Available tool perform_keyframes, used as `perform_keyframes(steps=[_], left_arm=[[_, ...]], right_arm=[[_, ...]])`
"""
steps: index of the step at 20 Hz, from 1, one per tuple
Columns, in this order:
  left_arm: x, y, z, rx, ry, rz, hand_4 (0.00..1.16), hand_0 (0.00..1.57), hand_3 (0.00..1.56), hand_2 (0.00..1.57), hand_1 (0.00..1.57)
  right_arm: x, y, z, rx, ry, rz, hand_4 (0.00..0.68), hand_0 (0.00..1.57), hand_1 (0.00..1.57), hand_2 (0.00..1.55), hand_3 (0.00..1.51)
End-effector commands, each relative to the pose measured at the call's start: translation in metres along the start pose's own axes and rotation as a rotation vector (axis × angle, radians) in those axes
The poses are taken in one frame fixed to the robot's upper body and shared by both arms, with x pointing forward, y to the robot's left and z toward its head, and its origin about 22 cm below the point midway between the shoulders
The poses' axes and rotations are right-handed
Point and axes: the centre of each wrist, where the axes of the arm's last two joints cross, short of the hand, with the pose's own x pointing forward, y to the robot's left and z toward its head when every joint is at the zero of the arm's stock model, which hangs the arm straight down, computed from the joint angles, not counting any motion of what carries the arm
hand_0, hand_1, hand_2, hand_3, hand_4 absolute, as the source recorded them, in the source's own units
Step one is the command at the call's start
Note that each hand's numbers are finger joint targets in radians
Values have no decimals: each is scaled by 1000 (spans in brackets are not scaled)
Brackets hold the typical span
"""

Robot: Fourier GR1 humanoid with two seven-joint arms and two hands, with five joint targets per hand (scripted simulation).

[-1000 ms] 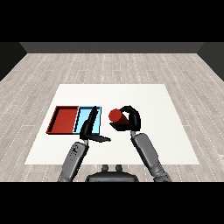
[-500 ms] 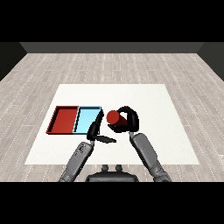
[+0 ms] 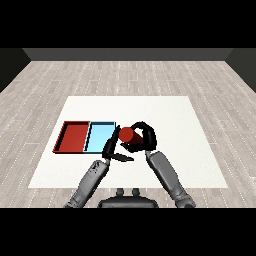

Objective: Pick the red can and put it in the red box

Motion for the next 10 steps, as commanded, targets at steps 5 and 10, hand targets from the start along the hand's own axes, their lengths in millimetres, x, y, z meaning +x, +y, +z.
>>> perform_keyframes(steps=[5,10], left_arm=[[-6,-23,-5,-21,-3,33,0,0,0,0,0],[-4,-17,-9,-21,-13,55,0,0,0,0,0]], right_arm=[[-2,20,16,10,-5,-41,661,1442,1442,1431,1392],[20,17,10,5,-1,-94,640,1496,1496,1444,1405]])
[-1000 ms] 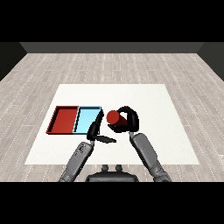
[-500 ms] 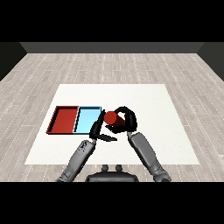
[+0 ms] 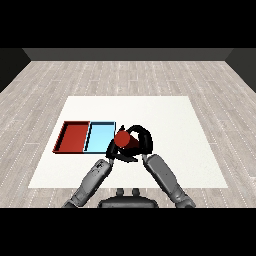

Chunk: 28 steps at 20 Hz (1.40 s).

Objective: Pick the red can and put it in the red box

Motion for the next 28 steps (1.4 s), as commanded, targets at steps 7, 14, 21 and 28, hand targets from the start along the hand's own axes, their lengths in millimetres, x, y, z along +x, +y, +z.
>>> perform_keyframes(steps=[7,14,21,28], left_arm=[[14,-21,-11,-33,16,42,0,0,0,0,0],[2,-19,-18,37,23,28,0,0,0,0,0],[1,2,-3,193,57,-1,1121,1571,1478,1561,1571],[-26,-3,-11,222,30,-15,1127,1571,1473,1553,1571]], right_arm=[[0,15,22,9,-32,-70,659,1526,1526,1463,1422],[2,41,8,42,-2,-4,638,1501,1501,1456,1401],[-6,15,-9,29,3,-6,652,1498,1498,1449,1391],[8,42,11,29,10,-23,644,1485,1485,1445,1392]])
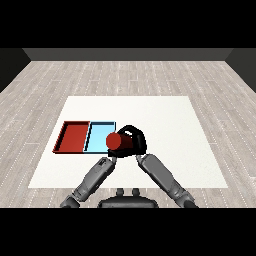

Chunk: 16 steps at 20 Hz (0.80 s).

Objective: Pick the red can and put it in the red box

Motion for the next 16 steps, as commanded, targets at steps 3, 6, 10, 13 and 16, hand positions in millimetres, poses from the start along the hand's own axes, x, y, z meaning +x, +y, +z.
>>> perform_keyframes(steps=[3,6,10,13,16], left_arm=[[-8,4,5,70,-59,-15,1136,1571,1478,1560,1571],[-8,-14,6,62,-121,10,1141,1571,1497,1571,1571],[0,-3,-1,68,-139,17,1147,1571,1513,1571,1571],[-4,-4,-3,65,-140,7,1147,1571,1513,1571,1571],[11,-22,-5,75,-132,-1,1141,1571,1507,1571,1571]], right_arm=[[-12,-6,6,15,29,-16,646,1498,1498,1444,1393],[-6,-4,1,8,29,-44,406,1444,1444,1389,1342],[-8,-4,6,15,87,32,0,0,0,0,0],[-7,-4,6,23,99,57,0,0,0,0,0],[6,-4,-13,50,108,47,0,0,0,0,0]])
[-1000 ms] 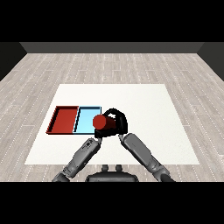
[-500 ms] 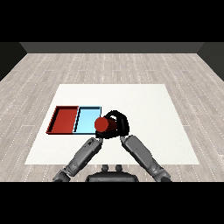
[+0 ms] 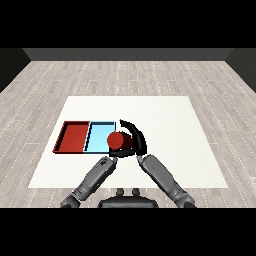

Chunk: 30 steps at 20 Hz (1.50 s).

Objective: Pick the red can and put it in the red box

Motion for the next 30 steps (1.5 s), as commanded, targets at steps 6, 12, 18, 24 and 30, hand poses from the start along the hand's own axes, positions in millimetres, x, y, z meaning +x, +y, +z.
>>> perform_keyframes(steps=[6,12,18,24,30], left_arm=[[2,-5,5,17,-19,-12,1136,1571,1497,1571,1571],[5,10,7,41,-39,-34,1132,1571,1476,1571,1571],[22,6,-12,67,-30,-64,1132,1571,1460,1561,1571],[22,37,-7,121,-56,-93,1127,1571,1472,1571,1571],[33,105,-52,209,-90,-194,1125,1571,1487,1571,1571]], right_arm=[[-8,-1,4,-31,29,1,0,0,0,0,0],[-11,0,13,-33,38,-13,0,0,0,0,0],[5,-50,13,-68,0,-58,0,0,0,0,0],[53,-84,47,-107,-46,-88,0,0,0,0,0],[60,-119,62,-164,-35,-24,0,0,0,0,0]])
